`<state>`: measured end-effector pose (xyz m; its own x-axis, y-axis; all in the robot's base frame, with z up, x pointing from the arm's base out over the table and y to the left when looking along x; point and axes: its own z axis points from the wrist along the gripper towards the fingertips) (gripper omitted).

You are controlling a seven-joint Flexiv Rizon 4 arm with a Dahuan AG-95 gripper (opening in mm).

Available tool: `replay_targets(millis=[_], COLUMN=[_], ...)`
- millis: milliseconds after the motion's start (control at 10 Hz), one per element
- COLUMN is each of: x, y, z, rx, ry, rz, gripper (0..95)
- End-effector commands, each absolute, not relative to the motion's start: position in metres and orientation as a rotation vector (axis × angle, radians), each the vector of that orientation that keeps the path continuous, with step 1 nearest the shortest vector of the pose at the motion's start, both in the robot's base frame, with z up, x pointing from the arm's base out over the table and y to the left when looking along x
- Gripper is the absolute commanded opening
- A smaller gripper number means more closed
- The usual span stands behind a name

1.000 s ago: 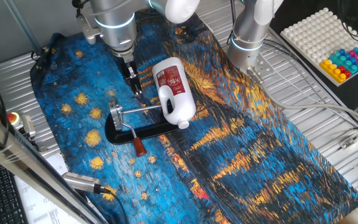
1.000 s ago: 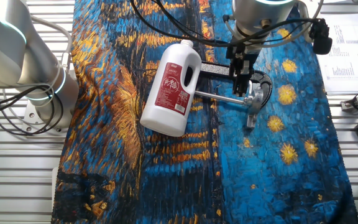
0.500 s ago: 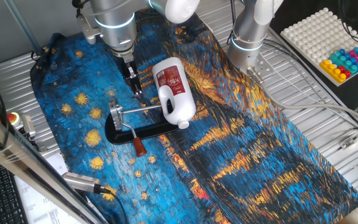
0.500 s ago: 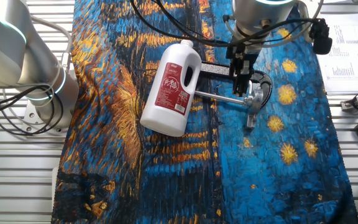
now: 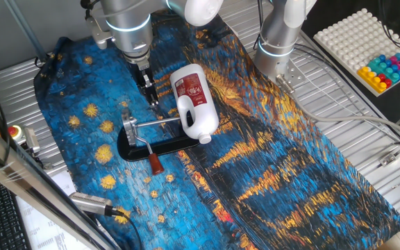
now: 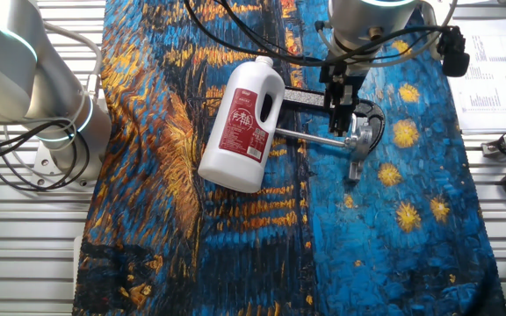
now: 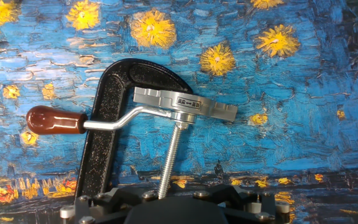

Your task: Pull up the lever

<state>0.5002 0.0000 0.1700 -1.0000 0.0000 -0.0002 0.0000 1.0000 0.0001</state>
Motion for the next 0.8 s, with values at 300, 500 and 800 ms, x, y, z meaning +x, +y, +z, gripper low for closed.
replay_targets(millis=[300, 500, 800], x=[0.5007, 0.5012, 0.5014], y=[0.0002, 0.0004, 0.0004], z=[0.1704, 0.1707, 0.1707], rx=[-0.217, -0.216, -0.217], ry=[3.094, 3.094, 3.095], rz=[0.004, 0.004, 0.004], gripper=[0.0, 0.0, 0.0])
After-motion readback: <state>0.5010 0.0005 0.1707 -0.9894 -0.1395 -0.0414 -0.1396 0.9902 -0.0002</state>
